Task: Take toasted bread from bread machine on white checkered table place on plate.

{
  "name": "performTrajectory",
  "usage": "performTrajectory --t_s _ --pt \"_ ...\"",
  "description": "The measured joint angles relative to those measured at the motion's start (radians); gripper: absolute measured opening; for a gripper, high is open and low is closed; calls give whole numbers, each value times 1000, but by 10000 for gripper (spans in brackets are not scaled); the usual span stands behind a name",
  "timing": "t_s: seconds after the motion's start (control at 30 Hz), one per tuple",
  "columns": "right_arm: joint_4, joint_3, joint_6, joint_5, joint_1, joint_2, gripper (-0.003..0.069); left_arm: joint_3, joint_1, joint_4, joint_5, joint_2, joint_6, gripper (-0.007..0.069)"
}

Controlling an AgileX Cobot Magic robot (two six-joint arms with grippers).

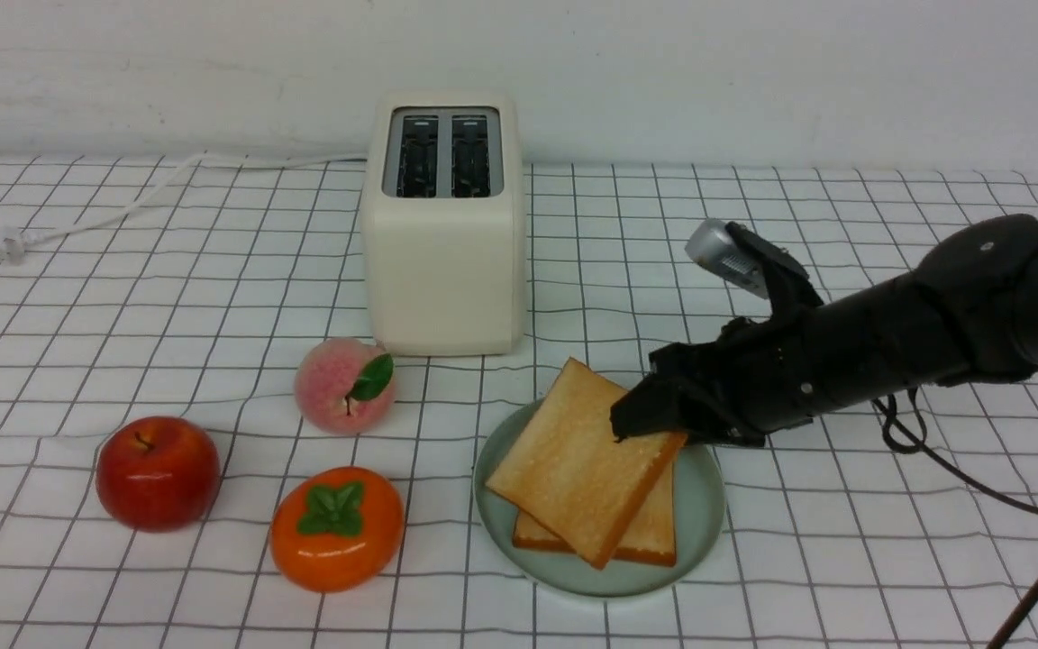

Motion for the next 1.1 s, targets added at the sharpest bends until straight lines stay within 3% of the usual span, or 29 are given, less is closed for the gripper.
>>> performTrajectory --t_s 0.03,0.17,0.33,0.47,0.6,0.63,0.67,0.77,1.03,1.1 --pt "-15 0 13 8 -18 0 468 0 0 0 0 0 0 -6" --pt "-70 -19 76 87 -78 -7 531 0 0 2 -17 0 0 -7" --pt "-230 -67 200 216 -128 -84 497 0 0 40 -92 0 0 -13" --pt "-469 -91 344 361 -138 -261 347 0 0 97 -207 0 -35 -13" --pt "-677 -80 453 499 -138 -491 160 35 0 182 -314 -49 -148 -13" --pt "-686 -78 458 502 -138 -502 160 43 0 189 -323 -59 -154 -13" --pt "-750 -51 495 519 -138 -599 92 74 0 216 -350 -100 -205 -13" --pt "-835 12 535 533 -138 -778 11 156 0 240 -400 -168 -282 -13" --pt "-913 256 637 533 -138 -1209 -11 330 0 257 -540 -257 -334 -13" --pt "-913 366 690 445 -138 -1370 -9 359 0 257 -546 -257 -336 -13"
